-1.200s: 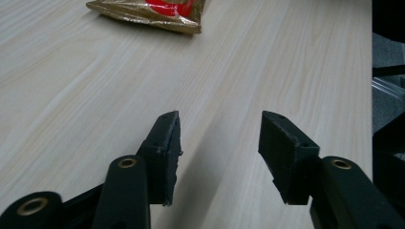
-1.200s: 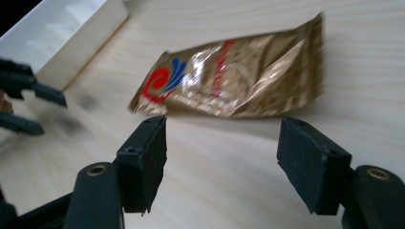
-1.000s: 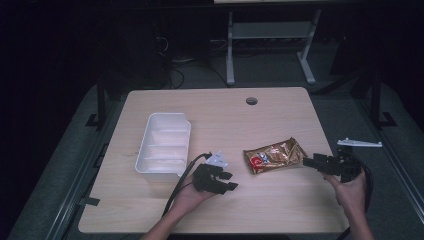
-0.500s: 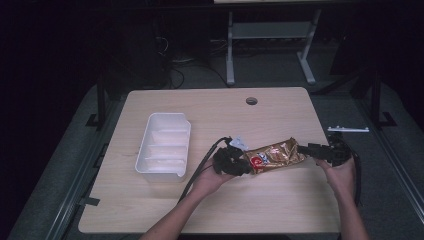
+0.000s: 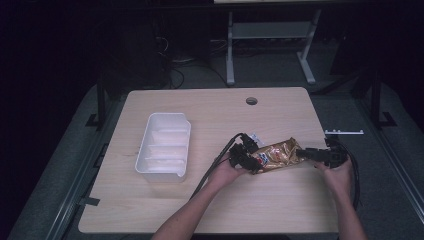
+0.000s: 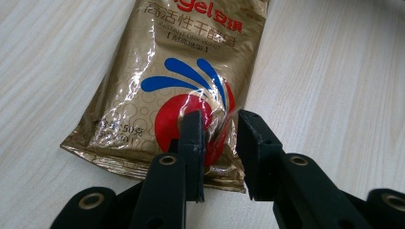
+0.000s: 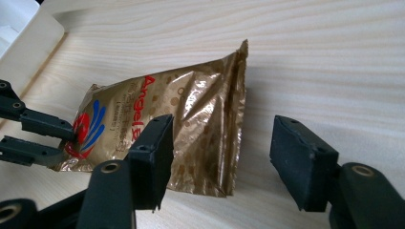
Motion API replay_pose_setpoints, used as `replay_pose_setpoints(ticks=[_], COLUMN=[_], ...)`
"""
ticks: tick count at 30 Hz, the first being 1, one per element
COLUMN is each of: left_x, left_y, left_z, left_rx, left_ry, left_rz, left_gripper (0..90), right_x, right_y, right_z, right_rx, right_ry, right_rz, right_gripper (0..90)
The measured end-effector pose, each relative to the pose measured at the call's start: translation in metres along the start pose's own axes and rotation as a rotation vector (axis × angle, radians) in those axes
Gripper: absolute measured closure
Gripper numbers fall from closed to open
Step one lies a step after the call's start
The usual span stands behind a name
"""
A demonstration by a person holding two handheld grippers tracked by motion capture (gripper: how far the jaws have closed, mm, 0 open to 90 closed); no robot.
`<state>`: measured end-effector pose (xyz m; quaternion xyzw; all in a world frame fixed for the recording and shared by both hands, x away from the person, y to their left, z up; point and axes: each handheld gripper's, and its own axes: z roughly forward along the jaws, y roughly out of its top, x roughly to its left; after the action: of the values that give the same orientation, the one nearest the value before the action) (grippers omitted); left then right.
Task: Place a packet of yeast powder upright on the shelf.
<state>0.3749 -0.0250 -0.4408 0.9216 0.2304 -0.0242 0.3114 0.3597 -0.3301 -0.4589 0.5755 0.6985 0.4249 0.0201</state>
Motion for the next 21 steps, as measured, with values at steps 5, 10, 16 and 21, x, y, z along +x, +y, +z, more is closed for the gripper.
replay_pose_setpoints(ticks=[5, 10, 16, 21], left_x=[-0.002, -0.001, -0.001, -0.002], left_y=[0.0, -0.002, -0.004, -0.004], left_z=[0.001, 0.001, 0.002, 0.001], left_rx=[0.009, -0.007, -0.021, -0.021], left_ry=[0.01, 0.002, -0.003, -0.02], left_rz=[0.012, -0.002, -0.003, -0.005], left_gripper=[71.7, 71.4, 68.1, 62.6], right_x=[-0.005, -0.004, 0.001, 0.005], right_y=[-0.003, -0.005, -0.006, -0.005], right_z=[0.0, 0.001, 0.011, 0.016], right_rx=[-0.017, -0.008, 0.022, 0.05], right_ry=[0.036, 0.037, 0.037, 0.038], right_rz=[0.049, 0.071, 0.054, 0.039], right_gripper=[43.9, 50.2, 57.9, 70.9])
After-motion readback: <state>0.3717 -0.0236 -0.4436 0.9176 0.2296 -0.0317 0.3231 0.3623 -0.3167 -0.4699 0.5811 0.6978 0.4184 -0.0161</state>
